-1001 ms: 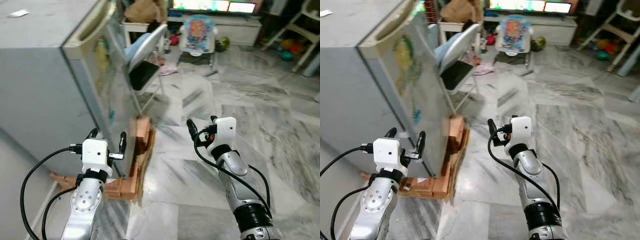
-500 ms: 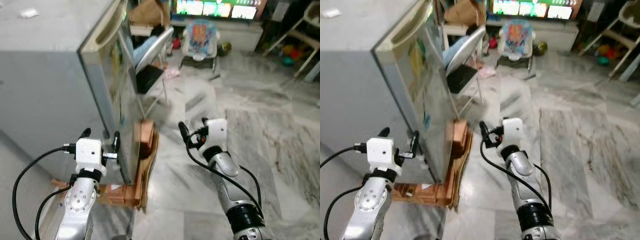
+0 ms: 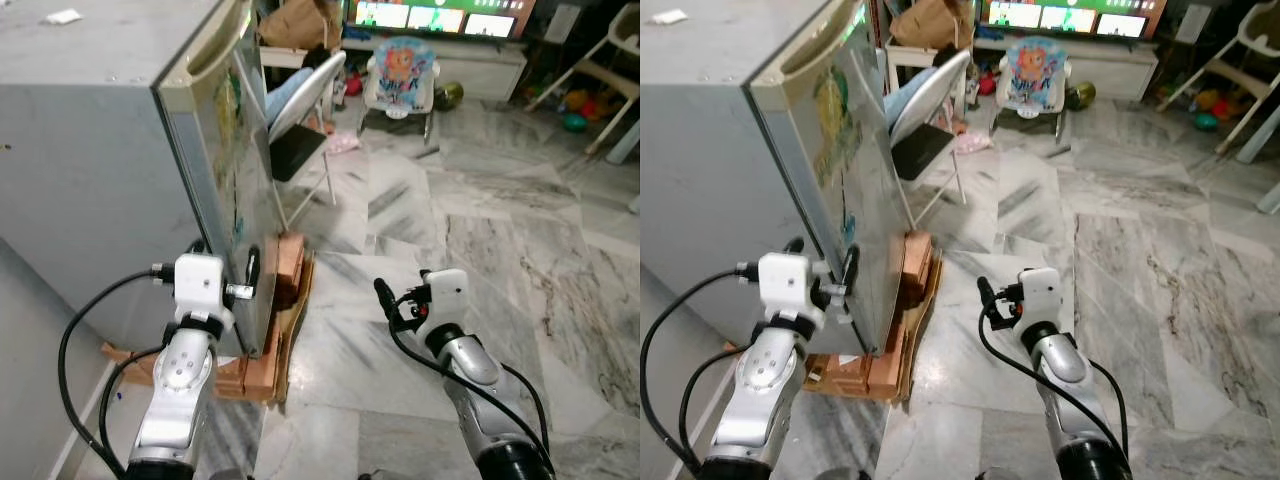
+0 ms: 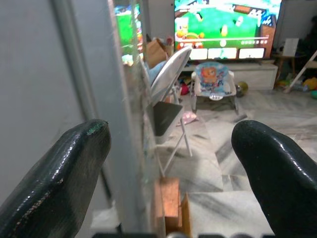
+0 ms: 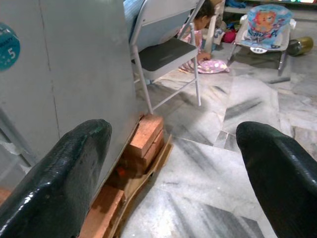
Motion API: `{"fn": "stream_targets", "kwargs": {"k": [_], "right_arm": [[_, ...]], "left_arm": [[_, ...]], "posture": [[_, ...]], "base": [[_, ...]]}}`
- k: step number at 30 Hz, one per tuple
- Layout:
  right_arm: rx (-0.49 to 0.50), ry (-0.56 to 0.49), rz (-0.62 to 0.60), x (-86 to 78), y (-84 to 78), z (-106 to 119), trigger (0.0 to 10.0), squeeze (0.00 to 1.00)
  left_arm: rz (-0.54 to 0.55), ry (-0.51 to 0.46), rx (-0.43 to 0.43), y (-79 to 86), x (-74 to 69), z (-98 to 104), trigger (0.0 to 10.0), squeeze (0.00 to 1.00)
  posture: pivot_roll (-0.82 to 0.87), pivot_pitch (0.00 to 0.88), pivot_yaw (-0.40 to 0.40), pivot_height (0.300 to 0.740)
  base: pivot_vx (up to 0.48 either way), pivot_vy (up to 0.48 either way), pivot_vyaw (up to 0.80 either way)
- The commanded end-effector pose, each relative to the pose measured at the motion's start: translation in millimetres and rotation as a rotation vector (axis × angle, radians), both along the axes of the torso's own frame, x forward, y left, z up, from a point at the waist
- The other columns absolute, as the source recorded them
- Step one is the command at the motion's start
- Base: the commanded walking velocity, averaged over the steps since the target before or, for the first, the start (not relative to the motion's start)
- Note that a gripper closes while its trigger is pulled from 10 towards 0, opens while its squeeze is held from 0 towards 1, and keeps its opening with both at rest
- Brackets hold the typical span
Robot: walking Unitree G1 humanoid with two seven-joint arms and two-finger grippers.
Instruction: Restocking fridge
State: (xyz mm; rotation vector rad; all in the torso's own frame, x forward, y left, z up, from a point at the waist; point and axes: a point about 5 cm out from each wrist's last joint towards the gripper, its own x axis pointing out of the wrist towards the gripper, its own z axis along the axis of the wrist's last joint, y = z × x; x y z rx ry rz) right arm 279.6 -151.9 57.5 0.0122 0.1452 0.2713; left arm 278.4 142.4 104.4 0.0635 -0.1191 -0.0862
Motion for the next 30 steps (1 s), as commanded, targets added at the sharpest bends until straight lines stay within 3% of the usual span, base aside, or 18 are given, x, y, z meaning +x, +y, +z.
{"fn": "stream_targets", "kwargs": {"k": [1,7,15,22,30], "right_arm": [[-0.005,-0.011,0.012,-0.3,0.1,5.6,10.0,0.0],[-0.021,0.019,0.013,-9.6,-10.0,4.3,10.0,0.0],[-0.023,0.034,0.023,-17.7,-12.2,7.2,10.0,0.0],[-0.029,0.044,0.034,-25.6,-13.5,9.9,10.0,0.0],[-0.036,0.056,0.028,-28.4,-17.7,12.2,10.0,0.0]], "left_arm": [[0.02,0.016,-0.001,1.3,2.3,-5.0,10.0,0.0],[0.061,0.013,0.005,8.4,21.1,-4.2,10.0,0.0],[0.126,-0.006,0.025,16.0,41.3,1.1,10.0,0.0],[0.187,-0.014,0.053,22.2,54.2,5.4,10.0,0.0],[0.176,-0.015,0.055,19.5,61.4,5.8,10.0,0.0]], "posture": [[-0.04,0.083,-0.022,0.74],[-0.06,0.104,-0.022,0.74],[-0.07,0.131,-0.025,0.74],[-0.1,0.149,-0.023,0.74],[-0.11,0.155,-0.025,0.74]], "base": [[0.0,0.0,0.0],[0.0,0.0,0.0],[0.0,0.0,0.0],[0.0,0.0,0.0],[0.0,0.0,0.0]]}}
